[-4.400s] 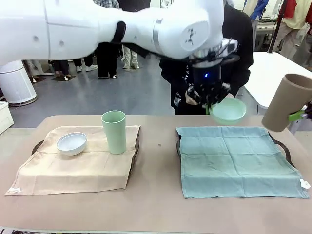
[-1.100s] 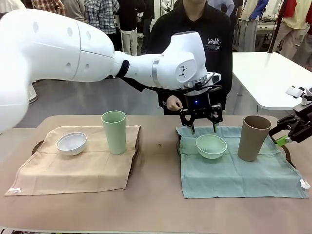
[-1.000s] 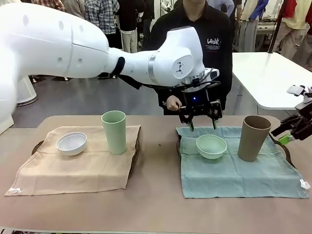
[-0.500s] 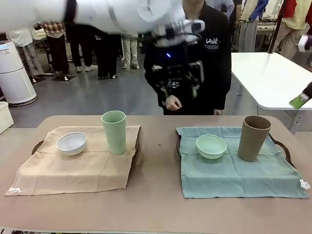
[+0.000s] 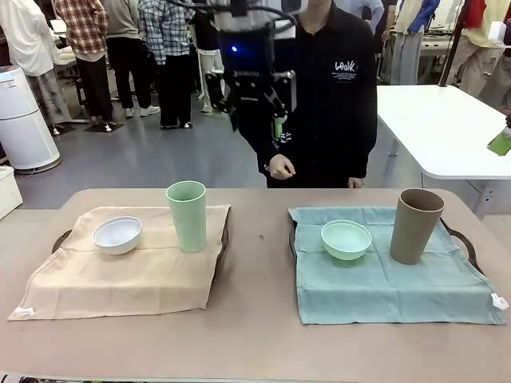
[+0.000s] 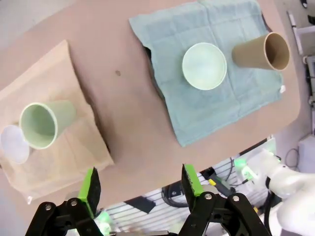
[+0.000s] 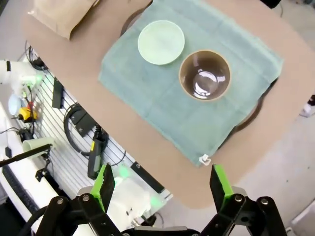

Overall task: Set up a tray with a mat and arrange the tableware.
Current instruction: Place the Picnic Bowl and Reusable plastic cup back onto the Handle tray in front of the human's position.

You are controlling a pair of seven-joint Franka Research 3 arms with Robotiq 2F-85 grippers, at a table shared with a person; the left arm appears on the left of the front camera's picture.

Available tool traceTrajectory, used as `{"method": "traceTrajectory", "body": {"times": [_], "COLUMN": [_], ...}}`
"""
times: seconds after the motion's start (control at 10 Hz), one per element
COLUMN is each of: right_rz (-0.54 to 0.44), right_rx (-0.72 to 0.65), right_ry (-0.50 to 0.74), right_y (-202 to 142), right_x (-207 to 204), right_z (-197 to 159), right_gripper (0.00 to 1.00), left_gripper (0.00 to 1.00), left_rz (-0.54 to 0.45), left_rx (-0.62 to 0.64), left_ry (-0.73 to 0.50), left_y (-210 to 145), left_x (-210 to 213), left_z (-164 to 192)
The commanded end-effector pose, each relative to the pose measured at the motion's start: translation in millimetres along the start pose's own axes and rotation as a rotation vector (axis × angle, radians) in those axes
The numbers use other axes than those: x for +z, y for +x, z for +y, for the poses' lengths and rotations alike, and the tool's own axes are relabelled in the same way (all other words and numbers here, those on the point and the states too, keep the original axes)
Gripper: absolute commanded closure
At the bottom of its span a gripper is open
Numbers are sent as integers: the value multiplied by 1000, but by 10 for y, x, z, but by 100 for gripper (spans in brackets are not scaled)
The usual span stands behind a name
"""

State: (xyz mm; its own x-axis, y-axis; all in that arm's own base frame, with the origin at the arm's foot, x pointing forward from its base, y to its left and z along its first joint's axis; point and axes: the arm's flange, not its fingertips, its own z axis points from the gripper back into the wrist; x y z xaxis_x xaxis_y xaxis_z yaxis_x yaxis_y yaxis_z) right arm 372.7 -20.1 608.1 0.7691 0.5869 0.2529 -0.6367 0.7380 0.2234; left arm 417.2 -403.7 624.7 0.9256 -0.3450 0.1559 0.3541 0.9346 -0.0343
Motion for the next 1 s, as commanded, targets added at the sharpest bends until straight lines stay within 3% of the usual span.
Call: {"method": "traceTrajectory", "body": {"times": [0.0, 0.7, 0.8, 0.9], "right_rz": [-25, -9, -6, -46], "right_rx": [18, 7, -43, -100], "right_ry": [19, 21, 59, 30], "right_y": [-13, -8, 66, 80], "right_x": [-78, -58, 109, 267], "right_z": [-90, -78, -4, -64], "right_gripper": [0, 0, 0, 0], "left_gripper": [15, 15, 15, 15], "left_rz": [1, -7, 15, 46], "left_rx": [16, -2, -10, -4], "left_ry": [-35, -21, -64, -198], "left_y": [62, 101, 140, 37], "left_x": [-80, -106, 89, 242], "left_z": [-25, -48, 172, 580]}}
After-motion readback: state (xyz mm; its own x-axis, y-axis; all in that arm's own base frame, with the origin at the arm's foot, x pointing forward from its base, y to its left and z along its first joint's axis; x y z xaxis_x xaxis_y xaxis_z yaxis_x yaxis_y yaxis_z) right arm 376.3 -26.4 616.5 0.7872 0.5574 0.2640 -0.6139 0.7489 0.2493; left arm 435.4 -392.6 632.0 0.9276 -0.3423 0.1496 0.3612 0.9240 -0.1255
